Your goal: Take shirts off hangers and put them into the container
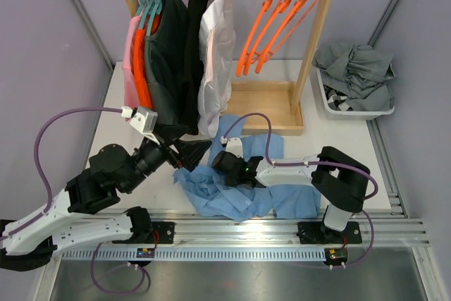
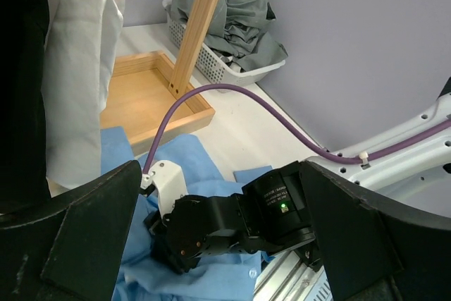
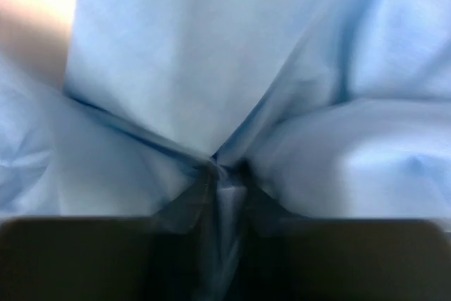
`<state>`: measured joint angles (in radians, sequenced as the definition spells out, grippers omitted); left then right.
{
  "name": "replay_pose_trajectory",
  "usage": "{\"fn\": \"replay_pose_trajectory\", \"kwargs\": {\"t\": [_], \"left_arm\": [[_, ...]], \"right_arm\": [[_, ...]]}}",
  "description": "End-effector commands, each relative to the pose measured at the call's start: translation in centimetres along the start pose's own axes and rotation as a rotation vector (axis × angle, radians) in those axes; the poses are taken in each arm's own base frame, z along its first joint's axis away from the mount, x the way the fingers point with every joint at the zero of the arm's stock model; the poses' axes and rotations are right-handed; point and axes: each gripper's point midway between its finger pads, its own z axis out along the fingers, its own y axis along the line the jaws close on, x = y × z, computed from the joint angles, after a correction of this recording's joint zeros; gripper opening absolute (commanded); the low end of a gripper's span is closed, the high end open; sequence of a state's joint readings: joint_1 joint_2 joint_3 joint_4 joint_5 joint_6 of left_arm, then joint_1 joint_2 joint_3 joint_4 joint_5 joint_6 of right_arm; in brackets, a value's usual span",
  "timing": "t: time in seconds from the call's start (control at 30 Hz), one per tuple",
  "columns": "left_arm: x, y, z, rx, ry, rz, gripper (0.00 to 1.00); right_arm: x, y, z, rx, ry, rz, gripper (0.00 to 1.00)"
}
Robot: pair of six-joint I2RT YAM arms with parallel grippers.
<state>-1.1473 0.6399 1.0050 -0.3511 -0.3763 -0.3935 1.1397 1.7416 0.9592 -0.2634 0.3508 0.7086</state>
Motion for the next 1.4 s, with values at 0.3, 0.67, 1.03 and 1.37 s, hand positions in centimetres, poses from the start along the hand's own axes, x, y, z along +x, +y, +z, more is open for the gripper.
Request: {"fn": "replay_pose_trajectory", "kwargs": {"t": [0.3, 0.67, 1.03, 1.37], "left_arm": [[-0.8, 0.3, -0.7, -0.012, -0.04, -0.034, 0.99], [-0.1, -0.8, 0.3, 0.03, 0.002, -0.026, 0.99], [0.1, -1.7, 0.8, 0.055, 0.032, -0.024, 0.99], [-1.0, -1.5, -0.7, 0.066, -0.001, -0.038, 0.99]], "right_arm": [[2.8, -13.9, -2.5, 0.558, -0.085, 0.17, 0.0], [-10.4, -26.7, -19.2, 0.796, -0.539, 0.494, 0.0], [-24.7, -39.6, -28.6, 0.857, -0.802, 0.805, 0.0], [-42.8, -45.1, -37.1, 0.702, -1.179, 0.769, 0.0]]}}
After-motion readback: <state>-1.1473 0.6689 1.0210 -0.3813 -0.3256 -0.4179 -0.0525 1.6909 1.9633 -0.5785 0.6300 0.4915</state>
